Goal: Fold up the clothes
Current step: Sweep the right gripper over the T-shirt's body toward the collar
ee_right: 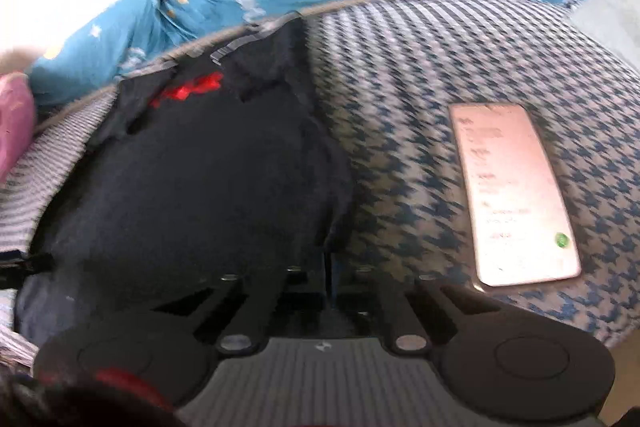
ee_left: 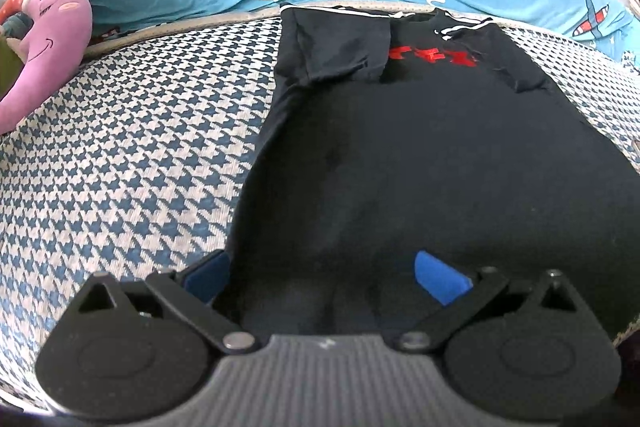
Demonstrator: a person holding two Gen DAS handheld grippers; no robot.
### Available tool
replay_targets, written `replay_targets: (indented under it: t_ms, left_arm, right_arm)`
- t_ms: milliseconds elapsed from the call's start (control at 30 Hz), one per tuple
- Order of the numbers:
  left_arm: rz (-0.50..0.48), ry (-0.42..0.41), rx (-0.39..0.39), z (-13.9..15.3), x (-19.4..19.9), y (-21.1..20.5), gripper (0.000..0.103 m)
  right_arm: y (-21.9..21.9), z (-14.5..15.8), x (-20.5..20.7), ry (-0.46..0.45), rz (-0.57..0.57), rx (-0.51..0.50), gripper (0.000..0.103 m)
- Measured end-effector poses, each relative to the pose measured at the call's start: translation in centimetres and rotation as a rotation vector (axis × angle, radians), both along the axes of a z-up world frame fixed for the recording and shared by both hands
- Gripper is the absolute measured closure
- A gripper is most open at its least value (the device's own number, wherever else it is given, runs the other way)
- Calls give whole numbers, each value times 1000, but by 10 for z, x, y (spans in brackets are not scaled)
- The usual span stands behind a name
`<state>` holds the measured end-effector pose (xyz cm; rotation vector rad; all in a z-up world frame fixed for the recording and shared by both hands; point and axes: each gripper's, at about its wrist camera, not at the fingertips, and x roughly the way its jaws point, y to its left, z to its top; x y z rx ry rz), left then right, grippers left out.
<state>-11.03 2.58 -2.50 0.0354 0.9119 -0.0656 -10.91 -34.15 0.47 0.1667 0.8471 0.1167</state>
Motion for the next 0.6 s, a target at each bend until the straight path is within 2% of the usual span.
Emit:
replay_targets:
  t_ms: [300,500,600]
  left_arm:
    - [43,-34,-2,8,5,3,0]
    - [84,-71,-19,20,9,9,0]
    - [110,-67,-43,22,13,14,0]
  right_arm:
    - [65,18,4,-138,206,93,97]
    - [114,16,9,-161,330,146,97]
    - [133,7,14,-130,374,168,97]
